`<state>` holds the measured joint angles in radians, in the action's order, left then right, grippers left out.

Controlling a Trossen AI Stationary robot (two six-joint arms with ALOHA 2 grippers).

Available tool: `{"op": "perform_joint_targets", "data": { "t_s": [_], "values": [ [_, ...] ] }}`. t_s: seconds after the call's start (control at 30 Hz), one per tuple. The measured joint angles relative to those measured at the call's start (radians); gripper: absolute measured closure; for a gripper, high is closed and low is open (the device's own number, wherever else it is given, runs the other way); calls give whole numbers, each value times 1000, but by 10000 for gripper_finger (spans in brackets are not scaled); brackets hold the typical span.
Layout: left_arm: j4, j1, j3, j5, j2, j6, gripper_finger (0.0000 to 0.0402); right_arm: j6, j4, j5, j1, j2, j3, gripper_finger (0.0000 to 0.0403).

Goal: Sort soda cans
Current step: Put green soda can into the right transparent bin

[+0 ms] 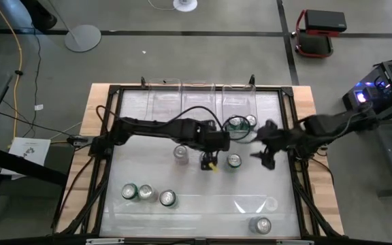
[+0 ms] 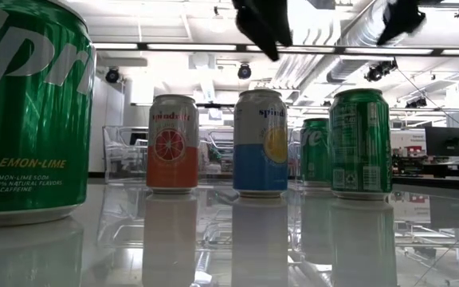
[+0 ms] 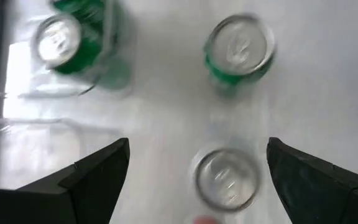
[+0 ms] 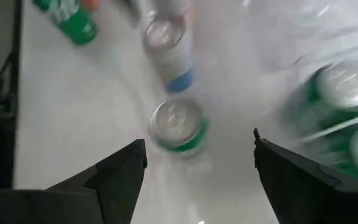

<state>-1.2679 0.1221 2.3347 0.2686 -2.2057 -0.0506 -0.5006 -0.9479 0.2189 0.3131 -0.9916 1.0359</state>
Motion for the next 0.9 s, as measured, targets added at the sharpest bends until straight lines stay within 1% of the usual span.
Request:
{"op": "perform_joint_targets", "data": {
  "t_s": [0.07,0.17,0.23,0.33,0.43,0.5,0.57,0.67,0.77,0.9],
  "values": [
    [-30,2,-1,11,12,-26,45,-41,90,-39,10,12,-88,114],
    [-30,14,-1,26,42,-72,46,-81,215,-100,21,14,-190,114],
    [-30,30,-1,53,65,-96,47,-104,282,-131,24,14,-235,114],
    [-27,54,-1,93,97,-136,48,-134,333,-160,24,15,-273,114],
    [-46,74,-1,159,130,-152,48,-154,337,-157,29,17,-272,114],
    [-82,81,-1,197,151,-175,48,-154,340,-120,40,17,-262,114],
    [-90,84,-32,213,182,-209,48,-146,339,-73,52,17,-252,114],
    [-43,85,-176,213,278,-270,48,-126,341,-25,62,18,-245,114],
    [88,95,-398,214,423,-352,49,-122,340,-12,63,21,-245,114],
    [280,105,-686,217,631,-502,49,-127,347,-22,63,21,-245,114]
  ]
}}
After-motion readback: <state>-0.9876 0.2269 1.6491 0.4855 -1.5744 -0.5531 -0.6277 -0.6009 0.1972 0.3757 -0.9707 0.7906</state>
